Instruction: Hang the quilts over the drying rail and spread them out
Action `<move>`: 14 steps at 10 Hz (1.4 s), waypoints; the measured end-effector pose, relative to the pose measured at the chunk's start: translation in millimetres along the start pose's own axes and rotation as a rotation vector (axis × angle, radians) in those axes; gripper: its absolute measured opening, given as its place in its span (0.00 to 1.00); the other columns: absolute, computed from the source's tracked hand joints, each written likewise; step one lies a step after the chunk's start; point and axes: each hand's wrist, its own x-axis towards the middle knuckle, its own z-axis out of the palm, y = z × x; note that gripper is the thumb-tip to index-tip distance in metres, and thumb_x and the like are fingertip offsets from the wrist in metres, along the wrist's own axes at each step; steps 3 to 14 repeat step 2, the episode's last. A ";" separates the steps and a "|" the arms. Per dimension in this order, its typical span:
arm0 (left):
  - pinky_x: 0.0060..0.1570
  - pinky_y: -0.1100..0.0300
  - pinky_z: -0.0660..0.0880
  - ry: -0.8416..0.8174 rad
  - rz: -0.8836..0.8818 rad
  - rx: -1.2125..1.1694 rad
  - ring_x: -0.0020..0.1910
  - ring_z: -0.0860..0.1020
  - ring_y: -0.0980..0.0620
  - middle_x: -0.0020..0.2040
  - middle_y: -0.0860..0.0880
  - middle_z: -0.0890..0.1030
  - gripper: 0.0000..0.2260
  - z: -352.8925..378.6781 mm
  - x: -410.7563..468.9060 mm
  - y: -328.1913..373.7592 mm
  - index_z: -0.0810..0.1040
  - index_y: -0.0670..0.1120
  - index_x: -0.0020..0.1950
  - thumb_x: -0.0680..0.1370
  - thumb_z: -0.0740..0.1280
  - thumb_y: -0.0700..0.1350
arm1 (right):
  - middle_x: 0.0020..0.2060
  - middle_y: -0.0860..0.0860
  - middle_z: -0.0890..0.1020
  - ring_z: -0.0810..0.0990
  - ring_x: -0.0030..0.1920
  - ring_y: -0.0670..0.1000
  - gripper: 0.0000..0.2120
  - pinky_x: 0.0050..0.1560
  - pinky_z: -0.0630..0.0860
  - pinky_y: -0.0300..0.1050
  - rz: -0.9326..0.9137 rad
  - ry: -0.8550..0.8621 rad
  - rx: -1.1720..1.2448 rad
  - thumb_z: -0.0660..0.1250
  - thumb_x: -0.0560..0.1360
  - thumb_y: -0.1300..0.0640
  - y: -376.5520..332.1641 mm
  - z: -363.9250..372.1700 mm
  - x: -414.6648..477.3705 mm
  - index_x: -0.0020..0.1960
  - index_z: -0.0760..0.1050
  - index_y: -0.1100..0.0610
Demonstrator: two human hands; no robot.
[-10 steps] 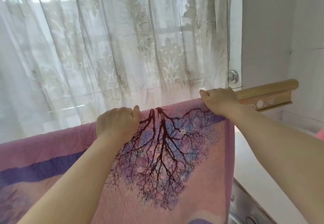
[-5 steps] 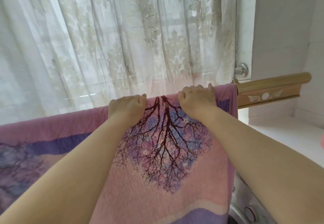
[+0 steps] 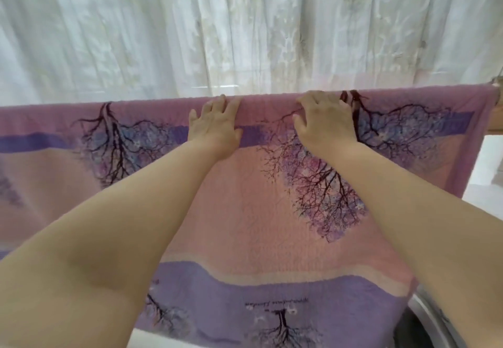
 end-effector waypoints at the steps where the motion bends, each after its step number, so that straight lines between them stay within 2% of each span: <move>1: 0.70 0.38 0.57 -0.104 -0.106 0.063 0.74 0.57 0.43 0.77 0.47 0.57 0.26 -10.3 -24.5 -47.9 0.58 0.50 0.76 0.79 0.59 0.55 | 0.63 0.53 0.75 0.70 0.63 0.57 0.17 0.61 0.68 0.55 -0.042 -0.024 0.071 0.57 0.79 0.51 -51.7 12.4 -3.9 0.64 0.73 0.54; 2: 0.65 0.41 0.64 -0.209 -0.276 0.123 0.71 0.63 0.42 0.73 0.46 0.64 0.24 -21.9 -57.7 -115.7 0.63 0.47 0.73 0.80 0.57 0.56 | 0.60 0.54 0.76 0.73 0.60 0.58 0.16 0.56 0.69 0.53 -0.072 -0.125 0.123 0.56 0.79 0.51 -119.9 23.2 -10.8 0.62 0.75 0.54; 14: 0.65 0.41 0.64 -0.209 -0.276 0.123 0.71 0.63 0.42 0.73 0.46 0.64 0.24 -21.9 -57.7 -115.7 0.63 0.47 0.73 0.80 0.57 0.56 | 0.60 0.54 0.76 0.73 0.60 0.58 0.16 0.56 0.69 0.53 -0.072 -0.125 0.123 0.56 0.79 0.51 -119.9 23.2 -10.8 0.62 0.75 0.54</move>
